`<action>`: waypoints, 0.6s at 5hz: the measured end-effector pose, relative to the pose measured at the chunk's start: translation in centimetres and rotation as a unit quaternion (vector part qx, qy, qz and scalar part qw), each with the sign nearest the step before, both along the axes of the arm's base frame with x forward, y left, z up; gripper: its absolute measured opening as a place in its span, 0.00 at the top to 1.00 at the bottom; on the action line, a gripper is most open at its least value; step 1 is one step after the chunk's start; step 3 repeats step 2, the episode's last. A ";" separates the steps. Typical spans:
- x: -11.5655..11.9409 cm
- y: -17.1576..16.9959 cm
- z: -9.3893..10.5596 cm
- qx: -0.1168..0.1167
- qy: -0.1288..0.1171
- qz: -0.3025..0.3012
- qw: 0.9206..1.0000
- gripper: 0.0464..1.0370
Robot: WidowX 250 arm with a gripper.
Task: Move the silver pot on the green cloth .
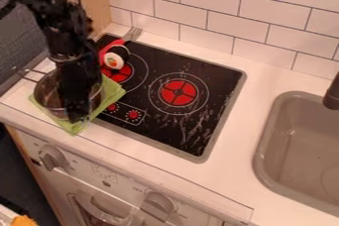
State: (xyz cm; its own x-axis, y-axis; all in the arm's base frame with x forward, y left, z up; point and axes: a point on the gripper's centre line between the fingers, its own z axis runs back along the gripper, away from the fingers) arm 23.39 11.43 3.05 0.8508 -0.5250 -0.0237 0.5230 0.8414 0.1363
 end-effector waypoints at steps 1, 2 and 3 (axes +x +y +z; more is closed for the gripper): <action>0.2 -1.4 2.8 -0.027 -0.039 0.045 0.998 0.16; 0.1 -3.1 3.5 -0.044 -0.036 0.067 0.996 0.03; 0.1 -3.1 3.5 -0.044 -0.036 0.067 0.996 0.03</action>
